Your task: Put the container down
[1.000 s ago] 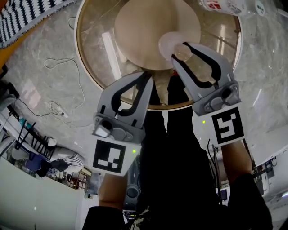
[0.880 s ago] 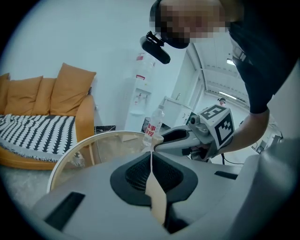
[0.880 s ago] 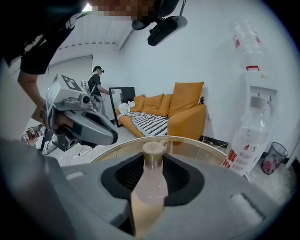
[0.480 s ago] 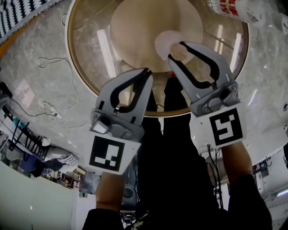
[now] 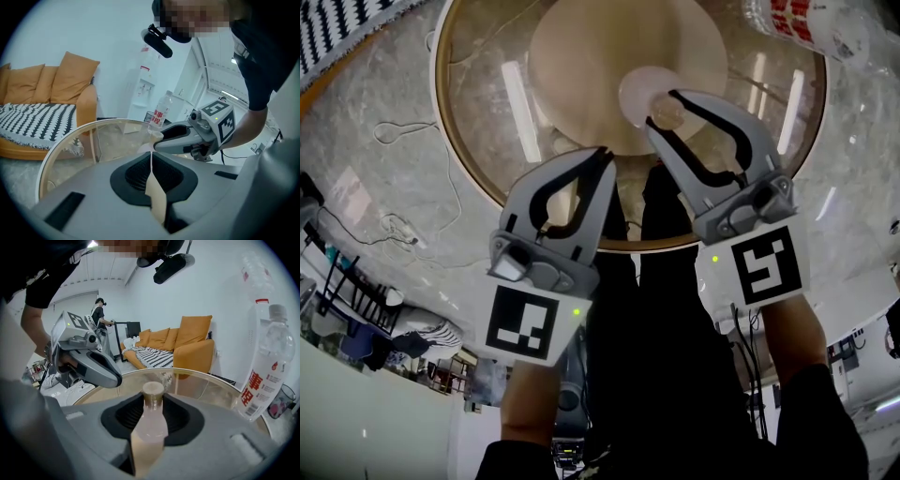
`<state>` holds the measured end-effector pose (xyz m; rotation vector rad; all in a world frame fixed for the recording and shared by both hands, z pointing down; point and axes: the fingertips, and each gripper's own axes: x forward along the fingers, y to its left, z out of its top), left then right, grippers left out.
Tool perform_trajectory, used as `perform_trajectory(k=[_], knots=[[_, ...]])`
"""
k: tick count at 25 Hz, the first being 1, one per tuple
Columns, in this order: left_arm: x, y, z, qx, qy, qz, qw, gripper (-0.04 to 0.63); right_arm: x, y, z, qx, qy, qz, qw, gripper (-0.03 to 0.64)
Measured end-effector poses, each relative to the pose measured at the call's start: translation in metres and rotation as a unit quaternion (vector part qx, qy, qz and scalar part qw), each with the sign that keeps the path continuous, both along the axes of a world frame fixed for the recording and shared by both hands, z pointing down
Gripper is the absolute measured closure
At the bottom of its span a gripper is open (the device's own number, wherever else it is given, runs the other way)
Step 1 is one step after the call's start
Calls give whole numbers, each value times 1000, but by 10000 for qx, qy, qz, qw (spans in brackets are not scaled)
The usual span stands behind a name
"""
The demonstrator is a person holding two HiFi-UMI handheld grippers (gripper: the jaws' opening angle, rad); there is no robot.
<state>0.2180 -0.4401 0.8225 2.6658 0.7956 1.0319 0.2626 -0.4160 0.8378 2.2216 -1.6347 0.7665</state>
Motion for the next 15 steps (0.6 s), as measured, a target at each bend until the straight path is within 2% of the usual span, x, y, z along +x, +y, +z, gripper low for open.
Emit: perform_trajectory(k=[8,15], knots=[[-1,-1,9,40,-4,41,10000,572,-2,1,6,55,107,-18,9999,495],[-3,-1,9,75,-109,43,9999,572,-4,1,6,238,203,192,9993,491]])
